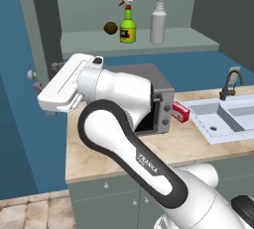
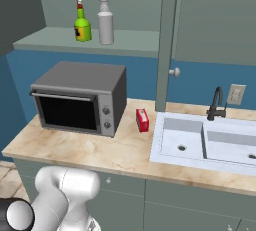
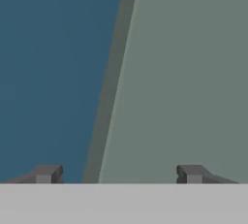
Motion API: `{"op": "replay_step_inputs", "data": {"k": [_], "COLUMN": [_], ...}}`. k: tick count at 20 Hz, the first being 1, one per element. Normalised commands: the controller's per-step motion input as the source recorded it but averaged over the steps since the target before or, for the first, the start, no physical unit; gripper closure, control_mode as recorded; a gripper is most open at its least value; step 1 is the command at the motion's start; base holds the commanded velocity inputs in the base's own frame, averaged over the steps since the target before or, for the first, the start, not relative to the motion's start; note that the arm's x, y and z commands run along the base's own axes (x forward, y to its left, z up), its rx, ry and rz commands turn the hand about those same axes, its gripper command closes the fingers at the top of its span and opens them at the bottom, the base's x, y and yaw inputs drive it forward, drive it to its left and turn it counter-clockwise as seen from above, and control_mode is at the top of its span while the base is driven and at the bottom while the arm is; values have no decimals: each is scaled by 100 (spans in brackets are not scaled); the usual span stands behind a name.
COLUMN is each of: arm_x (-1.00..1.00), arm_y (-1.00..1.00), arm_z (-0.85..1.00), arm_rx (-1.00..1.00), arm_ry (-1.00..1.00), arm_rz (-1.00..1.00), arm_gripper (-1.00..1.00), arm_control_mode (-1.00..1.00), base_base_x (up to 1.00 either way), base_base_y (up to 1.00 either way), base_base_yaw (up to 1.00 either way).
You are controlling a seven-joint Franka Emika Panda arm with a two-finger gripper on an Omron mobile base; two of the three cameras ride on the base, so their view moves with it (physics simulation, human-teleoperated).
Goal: Pick the spray and spray from the cabinet and place them on the counter.
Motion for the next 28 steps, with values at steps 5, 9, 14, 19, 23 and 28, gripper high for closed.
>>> {"op": "replay_step_inputs", "data": {"k": [5, 9, 14, 19, 23, 28], "arm_x": [-7, -14, -15, -3, 0, 5], "arm_y": [-23, -23, -31, -39, -47, -44], "arm_z": [1, 1, 6, 12, 19, 13], "arm_rx": [0, 0, 0, 0, -1, -3], "arm_ry": [-5, -6, -3, 0, 2, 2], "arm_rz": [-2, -3, -5, -9, -15, -16], "arm_gripper": [-100, -100, -100, -100, -100, -100], "arm_control_mode": [-100, -100, -100, -100, -100, -100], "base_base_x": [0, 0, 0, 0, 0, 0], "base_base_y": [0, 0, 0, 0, 0, 0], "base_base_yaw": [0, 0, 0, 0, 0, 0]}}
